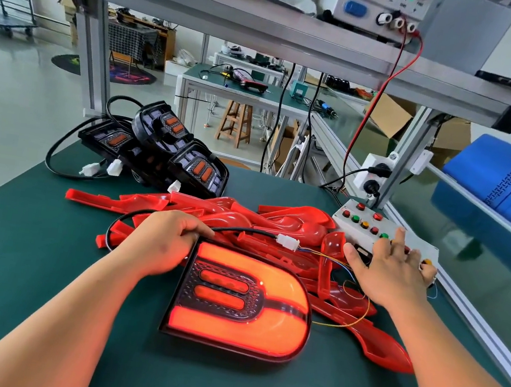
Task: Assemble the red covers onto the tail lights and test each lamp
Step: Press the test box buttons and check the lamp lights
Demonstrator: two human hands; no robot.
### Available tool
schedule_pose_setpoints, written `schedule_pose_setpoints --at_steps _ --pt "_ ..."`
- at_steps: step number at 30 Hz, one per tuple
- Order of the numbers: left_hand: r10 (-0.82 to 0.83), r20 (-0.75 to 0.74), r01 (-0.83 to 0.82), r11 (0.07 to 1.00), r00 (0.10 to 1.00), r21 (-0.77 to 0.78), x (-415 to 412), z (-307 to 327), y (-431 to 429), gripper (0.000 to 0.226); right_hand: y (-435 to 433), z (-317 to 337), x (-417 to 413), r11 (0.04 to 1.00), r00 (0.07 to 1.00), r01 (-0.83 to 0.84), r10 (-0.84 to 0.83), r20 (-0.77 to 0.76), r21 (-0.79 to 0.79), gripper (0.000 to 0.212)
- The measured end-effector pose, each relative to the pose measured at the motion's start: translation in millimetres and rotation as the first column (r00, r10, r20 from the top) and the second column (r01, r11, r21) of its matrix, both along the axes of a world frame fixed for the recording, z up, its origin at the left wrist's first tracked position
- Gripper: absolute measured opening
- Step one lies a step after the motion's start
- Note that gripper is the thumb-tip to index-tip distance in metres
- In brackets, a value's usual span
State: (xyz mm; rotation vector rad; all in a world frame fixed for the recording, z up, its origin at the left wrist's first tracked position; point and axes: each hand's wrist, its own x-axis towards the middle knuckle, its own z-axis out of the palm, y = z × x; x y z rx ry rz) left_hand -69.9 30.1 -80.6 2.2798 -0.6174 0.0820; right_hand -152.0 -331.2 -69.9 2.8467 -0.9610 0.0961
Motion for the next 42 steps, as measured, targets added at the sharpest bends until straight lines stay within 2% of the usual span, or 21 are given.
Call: schedule_pose_setpoints --at_steps 8,12,18,42 --pt "0.012 -0.04 -0.013 1.0 0.999 -0.01 -1.7 0.8 -0.8 0.043 -1.9 6.8 4.3 0.998 1.0 -0.029 0.029 -0.009 -0.062 0.104" --pt "0.012 -0.055 -0.014 0.999 0.998 -0.033 -3.7 1.4 -1.0 0.037 -0.6 14.2 11.2 0.999 0.996 -0.03 0.026 -0.087 -0.044 0.107" --pt "0.015 -0.065 -0.017 0.999 0.998 -0.033 -4.6 4.1 -1.2 0.035 5.8 12.7 20.1 0.99 0.976 -0.144 0.143 -0.166 0.003 0.109" --pt "0.035 -0.089 -0.036 0.999 0.995 -0.009 -4.8 3.1 -2.8 0.038 9.0 7.8 20.9 0.981 0.968 -0.192 0.193 -0.159 0.024 0.113"
